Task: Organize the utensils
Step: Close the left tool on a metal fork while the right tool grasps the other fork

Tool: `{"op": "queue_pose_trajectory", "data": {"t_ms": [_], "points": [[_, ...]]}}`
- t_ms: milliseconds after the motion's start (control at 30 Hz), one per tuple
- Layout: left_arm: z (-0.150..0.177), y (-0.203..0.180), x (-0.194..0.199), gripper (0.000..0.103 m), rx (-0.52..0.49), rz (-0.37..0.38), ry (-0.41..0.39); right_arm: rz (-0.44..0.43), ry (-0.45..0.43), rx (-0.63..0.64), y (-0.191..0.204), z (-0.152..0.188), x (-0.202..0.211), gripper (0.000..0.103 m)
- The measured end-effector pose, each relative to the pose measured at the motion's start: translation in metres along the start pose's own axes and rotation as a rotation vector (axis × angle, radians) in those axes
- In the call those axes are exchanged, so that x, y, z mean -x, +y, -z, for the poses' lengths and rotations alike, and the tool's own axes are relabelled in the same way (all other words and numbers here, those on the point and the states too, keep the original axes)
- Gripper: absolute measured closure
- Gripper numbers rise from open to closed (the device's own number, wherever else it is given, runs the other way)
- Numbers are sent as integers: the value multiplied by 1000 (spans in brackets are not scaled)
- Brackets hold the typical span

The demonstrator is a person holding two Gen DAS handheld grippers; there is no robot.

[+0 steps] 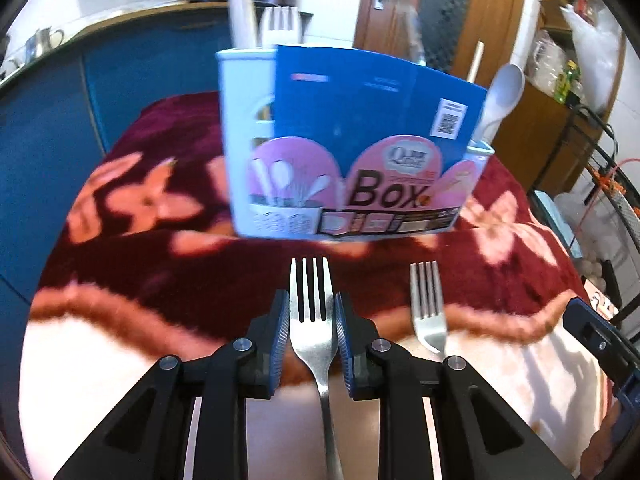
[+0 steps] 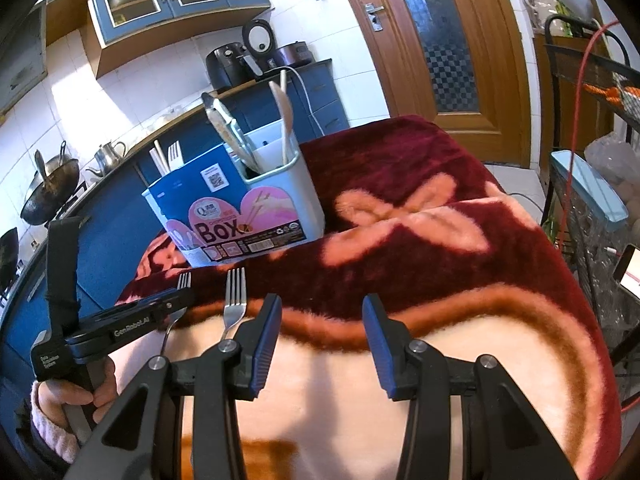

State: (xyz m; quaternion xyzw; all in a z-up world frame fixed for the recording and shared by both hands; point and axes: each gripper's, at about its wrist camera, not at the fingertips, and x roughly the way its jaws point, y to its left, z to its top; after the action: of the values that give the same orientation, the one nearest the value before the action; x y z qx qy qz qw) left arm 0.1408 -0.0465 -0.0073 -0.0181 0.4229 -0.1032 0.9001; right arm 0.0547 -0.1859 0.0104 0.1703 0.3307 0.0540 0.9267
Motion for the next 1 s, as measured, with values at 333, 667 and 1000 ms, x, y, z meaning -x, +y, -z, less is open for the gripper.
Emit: {"op": "queue_pose_trajectory", "data": {"t_ms": [333, 667, 1000], "points": [[3, 16, 2, 79, 28, 96, 46, -18, 40, 66, 23, -6, -10, 58], [-10, 39, -13, 77, 47, 249, 135, -14, 62, 114, 39, -13, -19, 58], [-12, 50, -20, 84, 61, 353, 147, -4, 83, 127, 49, -15, -29, 57]]}}
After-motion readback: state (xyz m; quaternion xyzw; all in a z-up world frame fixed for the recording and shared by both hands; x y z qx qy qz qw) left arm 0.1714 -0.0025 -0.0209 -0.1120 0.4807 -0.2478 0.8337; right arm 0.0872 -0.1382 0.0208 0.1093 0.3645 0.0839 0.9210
